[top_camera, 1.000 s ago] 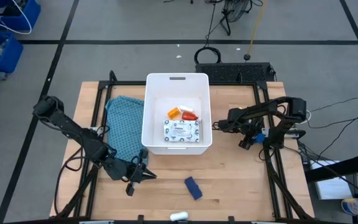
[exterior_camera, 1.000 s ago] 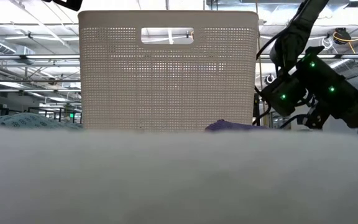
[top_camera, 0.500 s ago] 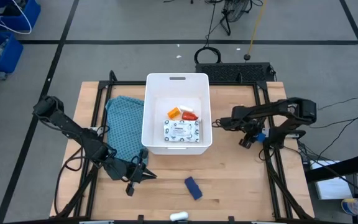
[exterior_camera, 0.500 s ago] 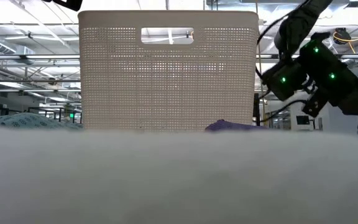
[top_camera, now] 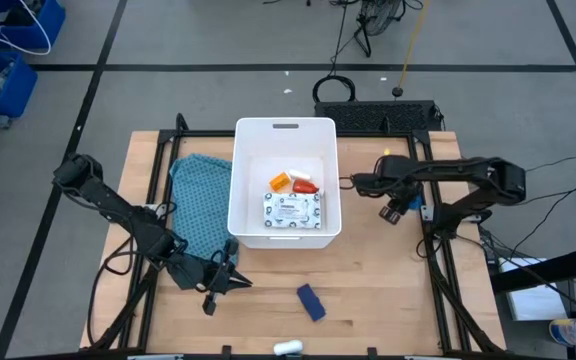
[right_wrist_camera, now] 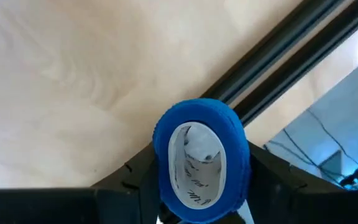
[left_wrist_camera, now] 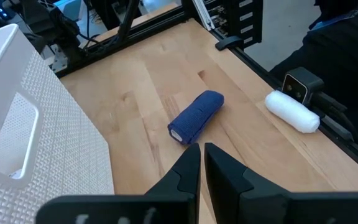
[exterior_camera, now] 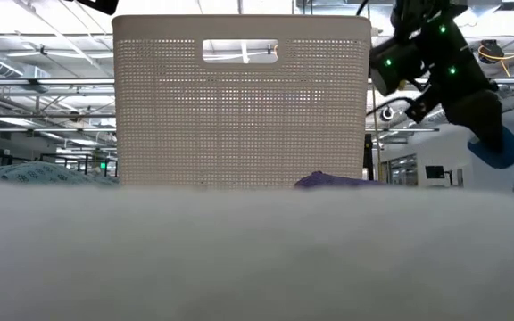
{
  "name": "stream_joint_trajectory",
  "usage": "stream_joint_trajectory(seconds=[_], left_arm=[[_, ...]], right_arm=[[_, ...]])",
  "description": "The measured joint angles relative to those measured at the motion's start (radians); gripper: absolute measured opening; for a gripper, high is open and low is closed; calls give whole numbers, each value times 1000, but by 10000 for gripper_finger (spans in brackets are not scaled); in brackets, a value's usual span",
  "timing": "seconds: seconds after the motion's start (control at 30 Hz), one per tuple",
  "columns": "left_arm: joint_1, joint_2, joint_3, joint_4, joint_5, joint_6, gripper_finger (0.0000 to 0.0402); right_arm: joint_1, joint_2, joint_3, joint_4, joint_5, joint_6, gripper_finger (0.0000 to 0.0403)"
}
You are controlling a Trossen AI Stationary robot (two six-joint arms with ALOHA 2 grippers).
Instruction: Pick & place medical supplies in basket/bin
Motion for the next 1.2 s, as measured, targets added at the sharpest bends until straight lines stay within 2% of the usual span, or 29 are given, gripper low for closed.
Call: stream_joint_trajectory(seconds=[0.5,0.77,0.87,1.1,1.2], left_arm=[[0,0,0,0,0,-9,26],[1,0,0,20,0,-19,26],[1,0,0,26,0,-22,26],[3,0,0,61,-47,0,26],[3,0,0,86,-62,31,26]], right_arm=[[5,-121,226,-6,235,-13,171],[55,-258,246,267,230,-160,171],[74,-312,246,443,175,-247,171],[113,-388,240,964,-89,-454,171],[127,-393,218,1130,-146,-524,171]])
